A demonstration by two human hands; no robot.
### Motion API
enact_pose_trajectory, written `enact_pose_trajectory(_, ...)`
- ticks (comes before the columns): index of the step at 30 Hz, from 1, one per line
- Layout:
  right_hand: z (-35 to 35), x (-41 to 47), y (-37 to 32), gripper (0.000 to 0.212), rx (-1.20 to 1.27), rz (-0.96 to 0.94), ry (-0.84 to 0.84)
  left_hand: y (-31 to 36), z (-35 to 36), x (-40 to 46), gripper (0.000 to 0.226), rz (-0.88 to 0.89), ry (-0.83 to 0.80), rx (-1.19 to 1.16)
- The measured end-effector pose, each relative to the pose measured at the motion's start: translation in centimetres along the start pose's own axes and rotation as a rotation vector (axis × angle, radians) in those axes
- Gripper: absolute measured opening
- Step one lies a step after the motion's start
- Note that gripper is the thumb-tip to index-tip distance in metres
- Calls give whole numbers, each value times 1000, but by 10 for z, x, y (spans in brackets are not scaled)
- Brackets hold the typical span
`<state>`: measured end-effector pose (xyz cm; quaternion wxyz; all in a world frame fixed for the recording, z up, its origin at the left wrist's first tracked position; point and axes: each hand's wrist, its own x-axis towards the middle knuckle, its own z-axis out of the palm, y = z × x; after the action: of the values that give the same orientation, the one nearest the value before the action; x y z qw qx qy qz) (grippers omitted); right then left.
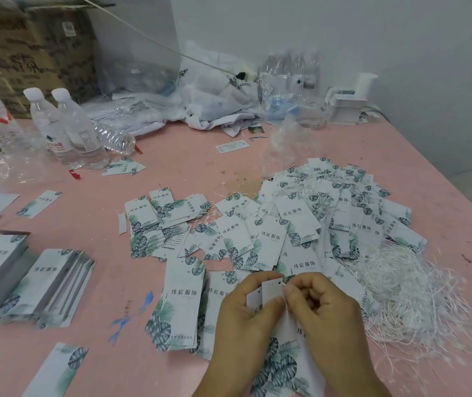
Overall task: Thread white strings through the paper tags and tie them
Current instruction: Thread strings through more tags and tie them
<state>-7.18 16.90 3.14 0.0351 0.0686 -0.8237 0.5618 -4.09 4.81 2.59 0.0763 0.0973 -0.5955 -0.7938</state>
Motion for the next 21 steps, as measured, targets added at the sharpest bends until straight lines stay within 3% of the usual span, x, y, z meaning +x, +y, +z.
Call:
enact_pose_trajectory(7, -2, 0, 0, 10, 46, 17, 2, 1, -2, -2, 28, 9, -70, 91)
enact_pose_trajectory(14, -11, 8, -6, 19, 189, 100, -143, 2, -9, 6, 31, -224, -106, -231)
enact_pose_trajectory(21, -17, 14, -2, 15, 233, 198, -256, -3, -10, 10, 29, -219, -80, -158)
